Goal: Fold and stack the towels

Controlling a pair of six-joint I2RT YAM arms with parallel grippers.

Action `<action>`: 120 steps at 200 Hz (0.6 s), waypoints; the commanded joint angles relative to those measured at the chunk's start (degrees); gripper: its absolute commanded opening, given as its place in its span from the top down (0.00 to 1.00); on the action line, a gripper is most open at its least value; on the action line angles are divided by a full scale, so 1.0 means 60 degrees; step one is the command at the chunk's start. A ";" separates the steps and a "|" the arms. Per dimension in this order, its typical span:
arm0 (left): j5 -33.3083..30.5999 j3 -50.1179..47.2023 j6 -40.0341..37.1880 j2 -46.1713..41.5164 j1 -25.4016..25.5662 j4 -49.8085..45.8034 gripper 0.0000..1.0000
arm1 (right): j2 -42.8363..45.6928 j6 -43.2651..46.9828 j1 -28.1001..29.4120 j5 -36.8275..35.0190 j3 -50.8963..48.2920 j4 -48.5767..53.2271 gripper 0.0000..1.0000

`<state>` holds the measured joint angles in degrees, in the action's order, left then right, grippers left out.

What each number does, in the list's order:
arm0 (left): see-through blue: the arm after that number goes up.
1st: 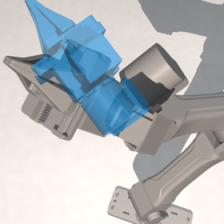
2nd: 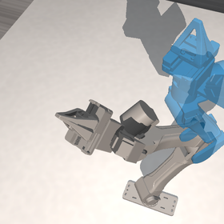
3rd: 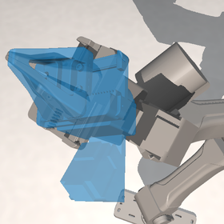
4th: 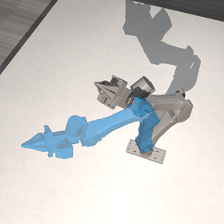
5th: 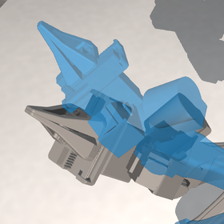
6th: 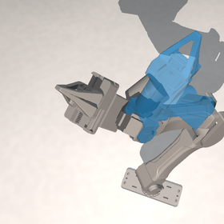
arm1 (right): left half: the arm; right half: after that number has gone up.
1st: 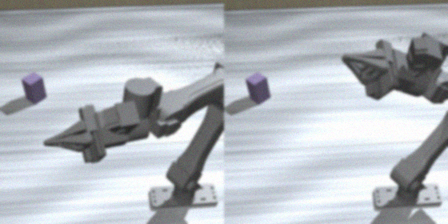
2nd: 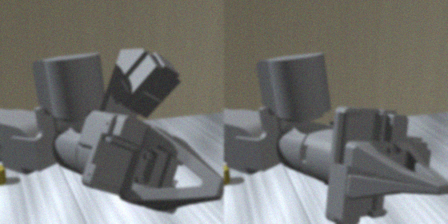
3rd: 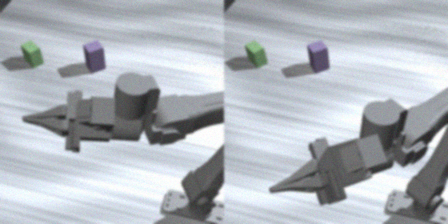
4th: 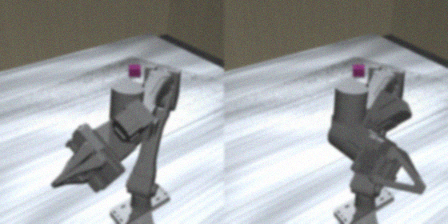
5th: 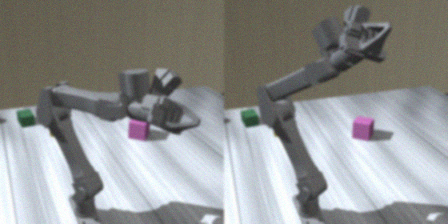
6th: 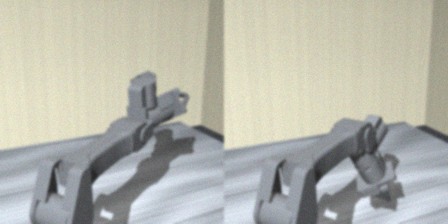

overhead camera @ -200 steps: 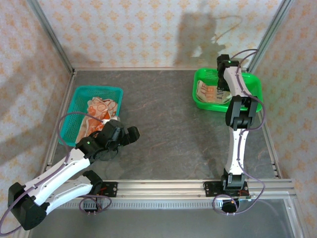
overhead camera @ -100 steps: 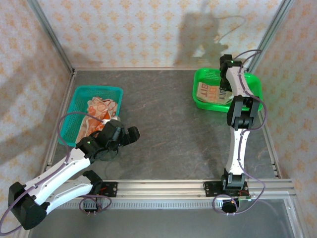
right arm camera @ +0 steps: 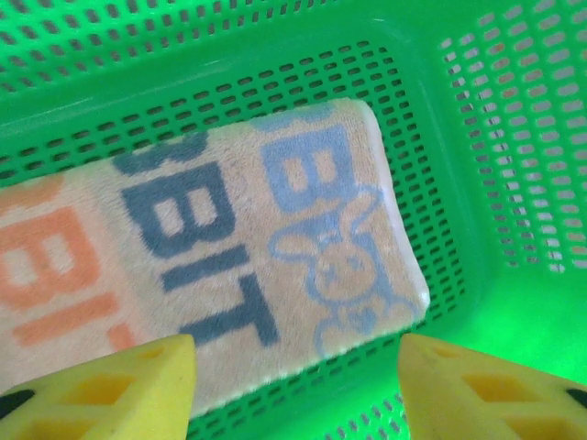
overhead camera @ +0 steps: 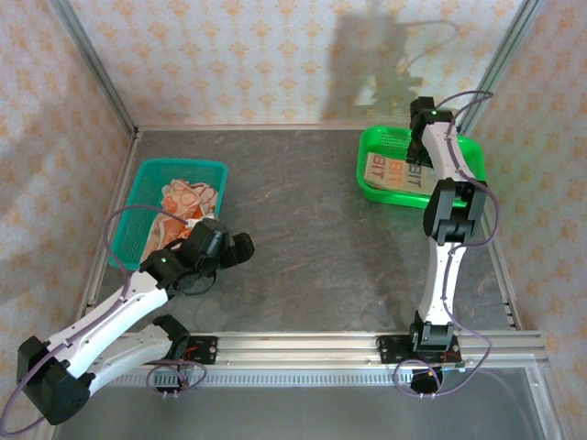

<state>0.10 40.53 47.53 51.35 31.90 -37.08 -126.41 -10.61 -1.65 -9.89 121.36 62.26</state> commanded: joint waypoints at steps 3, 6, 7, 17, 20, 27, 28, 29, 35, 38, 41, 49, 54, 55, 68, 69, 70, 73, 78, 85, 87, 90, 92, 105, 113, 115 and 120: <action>-0.0584 0.0639 -0.0545 0.0167 -0.0550 -0.0800 0.00 | 0.1613 -0.0185 0.0392 0.0406 -0.0916 -0.0837 0.33; -0.0598 0.0667 -0.0609 0.0191 -0.0623 -0.0858 0.00 | 0.1756 -0.0190 0.0443 0.0416 -0.1090 -0.0935 0.32; -0.0600 0.0698 -0.0625 0.0196 -0.0648 -0.0869 0.00 | 0.1795 -0.0185 0.0462 0.0424 -0.1137 -0.0976 0.32; -0.0718 0.0874 -0.0791 0.0265 -0.0865 -0.1034 0.00 | 0.2255 -0.0201 0.0648 0.0532 -0.1672 -0.1312 0.30; -0.0754 0.0933 -0.0858 0.0291 -0.0944 -0.1085 0.00 | 0.2373 -0.0217 0.0706 0.0586 -0.1816 -0.1410 0.29; -0.0855 0.1026 -0.0974 0.0351 -0.1117 -0.1189 0.00 | 0.2641 -0.0239 0.0842 0.0684 -0.2130 -0.1621 0.25; -0.0875 0.1046 -0.0983 0.0356 -0.1144 -0.1196 0.00 | 0.2692 -0.0246 0.0859 0.0690 -0.2169 -0.1641 0.24; -0.0885 0.1064 -0.0995 0.0359 -0.1158 -0.1207 0.00 | 0.2740 -0.0257 0.0875 0.0700 -0.2197 -0.1666 0.24; -0.0939 0.1122 -0.1099 0.0425 -0.1346 -0.1266 0.00 | 0.2948 -0.0305 0.0992 0.0770 -0.2452 -0.1815 0.19; -0.0959 0.1158 -0.1145 0.0456 -0.1449 -0.1286 0.00 | 0.3069 -0.0329 0.1049 0.0802 -0.2580 -0.1896 0.18; -0.0956 0.1188 -0.1197 0.0489 -0.1523 -0.1316 0.00 | 0.3185 -0.0359 0.1091 0.0843 -0.2715 -0.1990 0.18; -0.0914 0.1274 -0.1343 0.0591 -0.1814 -0.1333 0.00 | 0.3478 -0.0461 0.1234 0.0927 -0.3022 -0.2216 0.17; -0.0905 0.1331 -0.1432 0.0652 -0.1975 -0.1356 0.00 | 0.3654 -0.0520 0.1315 0.1002 -0.3219 -0.2341 0.12; -0.0907 0.1338 -0.1447 0.0668 -0.2005 -0.1360 0.00 | 0.3689 -0.0533 0.1330 0.1003 -0.3256 -0.2367 0.10; -0.0882 0.1550 -0.1615 0.0873 -0.2387 -0.1444 0.00 | 0.4162 -0.0683 0.1512 0.1206 -0.3745 -0.2735 0.01; -0.0889 0.1572 -0.1626 0.0896 -0.2416 -0.1440 0.00 | 0.4200 -0.0688 0.1523 0.1222 -0.3775 -0.2762 0.00; -0.0885 0.1590 -0.1639 0.0915 -0.2446 -0.1446 0.00 | 0.4233 -0.0697 0.1536 0.1238 -0.3820 -0.2797 0.00; -0.0881 0.1648 -0.1668 0.0969 -0.2526 -0.1468 0.00 | 0.4332 -0.0739 0.1577 0.1310 -0.3921 -0.2881 0.01; -0.0877 0.1727 -0.1740 0.1070 -0.2653 -0.1479 0.00 | 0.4504 -0.0768 0.1639 0.1465 -0.4122 -0.3042 0.01; -0.0919 0.1865 -0.1830 0.1237 -0.2822 -0.1529 0.00 | 0.4757 -0.0841 0.1725 0.1669 -0.4377 -0.3253 0.01; -0.0945 0.1918 -0.1850 0.1288 -0.2884 -0.1555 0.00 | 0.4803 -0.0876 0.1762 0.1712 -0.4458 -0.3308 0.01; -0.0993 0.1977 -0.1863 0.1373 -0.2955 -0.1597 0.00 | 0.4907 -0.0904 0.1805 0.1763 -0.4547 -0.3394 0.01; -0.1026 0.2041 -0.1869 0.1432 -0.3009 -0.1631 0.00 | 0.4965 -0.0928 0.1840 0.1794 -0.4610 -0.3431 0.01; -0.1096 0.2307 -0.1947 0.1833 -0.3390 -0.1779 0.00 | 0.5327 -0.0994 0.2074 0.2010 -0.4924 -0.3657 0.01; -0.1059 0.2444 -0.2009 0.2089 -0.3639 -0.1788 0.00 | 0.5509 -0.1006 0.2249 0.2045 -0.5099 -0.3778 0.01; -0.1057 0.2480 -0.2016 0.2142 -0.3696 -0.1785 0.00 | 0.5559 -0.1009 0.2296 0.2044 -0.5158 -0.3809 0.01; -0.1030 0.2536 -0.2063 0.2317 -0.3862 -0.1741 0.00 | 0.5677 -0.1013 0.2410 0.2044 -0.5292 -0.3901 0.01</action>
<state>-3.84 52.71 37.87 61.95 12.40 -44.77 -97.10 -15.07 10.11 0.36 92.14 43.97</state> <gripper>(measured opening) 0.998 0.993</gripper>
